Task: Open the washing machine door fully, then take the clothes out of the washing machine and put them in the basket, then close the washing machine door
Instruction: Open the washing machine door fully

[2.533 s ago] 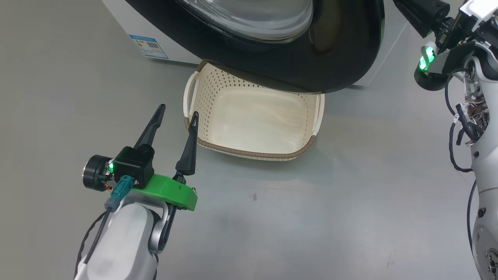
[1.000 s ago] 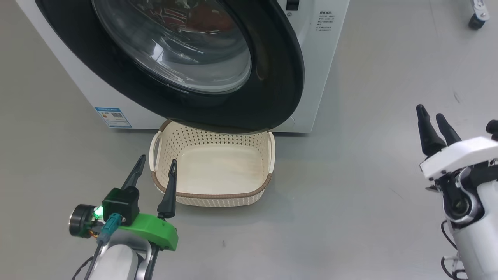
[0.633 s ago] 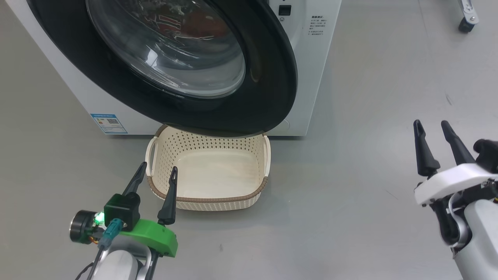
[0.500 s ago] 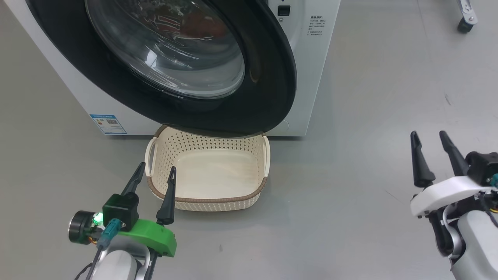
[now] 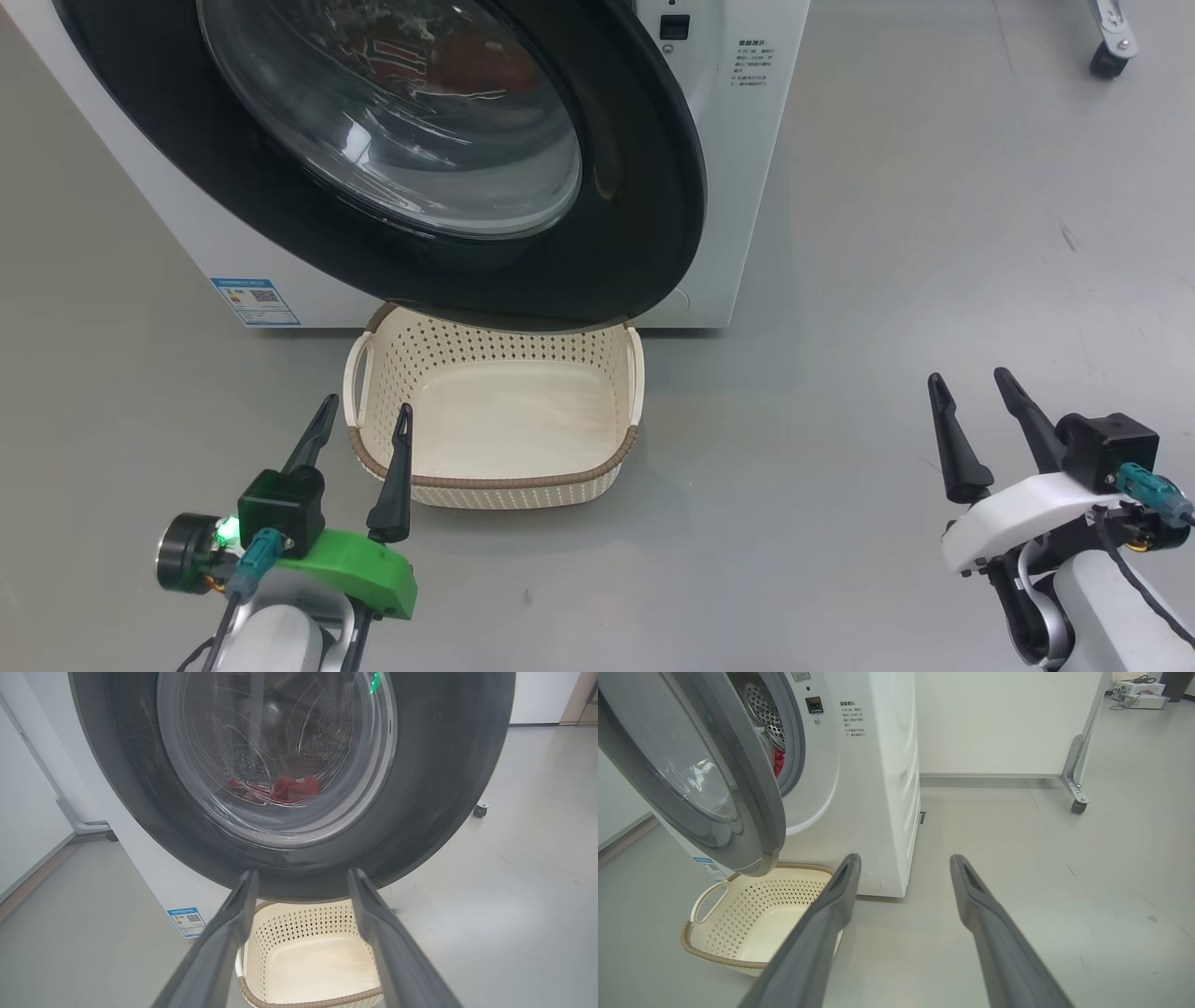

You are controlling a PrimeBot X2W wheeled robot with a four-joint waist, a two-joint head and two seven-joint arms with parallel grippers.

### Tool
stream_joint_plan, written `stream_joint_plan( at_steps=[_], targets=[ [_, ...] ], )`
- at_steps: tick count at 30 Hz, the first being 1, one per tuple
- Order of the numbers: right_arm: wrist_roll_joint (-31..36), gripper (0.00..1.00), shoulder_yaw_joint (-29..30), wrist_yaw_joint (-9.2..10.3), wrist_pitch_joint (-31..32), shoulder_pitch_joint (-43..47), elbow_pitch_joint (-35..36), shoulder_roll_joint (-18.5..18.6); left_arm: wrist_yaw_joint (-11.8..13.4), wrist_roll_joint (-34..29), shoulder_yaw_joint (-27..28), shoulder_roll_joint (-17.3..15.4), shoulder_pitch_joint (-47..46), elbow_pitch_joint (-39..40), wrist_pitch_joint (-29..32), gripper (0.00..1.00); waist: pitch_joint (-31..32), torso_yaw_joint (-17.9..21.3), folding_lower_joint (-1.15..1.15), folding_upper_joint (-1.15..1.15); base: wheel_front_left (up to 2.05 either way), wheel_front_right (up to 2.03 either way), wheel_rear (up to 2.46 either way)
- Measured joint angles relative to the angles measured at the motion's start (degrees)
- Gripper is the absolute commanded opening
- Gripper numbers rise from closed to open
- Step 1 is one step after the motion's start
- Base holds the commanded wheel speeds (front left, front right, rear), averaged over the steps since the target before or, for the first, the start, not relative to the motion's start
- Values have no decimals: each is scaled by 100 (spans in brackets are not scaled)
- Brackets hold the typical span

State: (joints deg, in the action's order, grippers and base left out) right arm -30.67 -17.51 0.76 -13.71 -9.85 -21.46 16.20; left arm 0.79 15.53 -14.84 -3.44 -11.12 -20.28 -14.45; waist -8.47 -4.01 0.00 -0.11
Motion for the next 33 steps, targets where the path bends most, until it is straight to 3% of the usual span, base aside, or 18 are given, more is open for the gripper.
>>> stream_joint_plan(
  at_steps=[12,13,14,15,33],
  targets=[
    [58,100,115,148,-33,3,47,-67,0,-10,-4,3,2,2,0,100,-66,-7,0,0,0,0,0],
    [62,77,131,149,-33,3,59,-76,0,-10,-4,3,2,3,0,100,-72,-9,0,0,0,0,0],
    [79,13,152,151,-36,3,76,-78,0,-10,-4,3,2,3,0,100,-79,-12,0,0,0,0,0],
    [105,0,167,151,-49,3,85,-78,0,-10,-4,3,2,3,0,100,-86,-15,0,0,0,0,0],
    [108,0,458,80,-51,-44,287,-87,0,-63,2,11,-1,44,0,100,-256,-90,0,0,0,0,0]
  ],
)
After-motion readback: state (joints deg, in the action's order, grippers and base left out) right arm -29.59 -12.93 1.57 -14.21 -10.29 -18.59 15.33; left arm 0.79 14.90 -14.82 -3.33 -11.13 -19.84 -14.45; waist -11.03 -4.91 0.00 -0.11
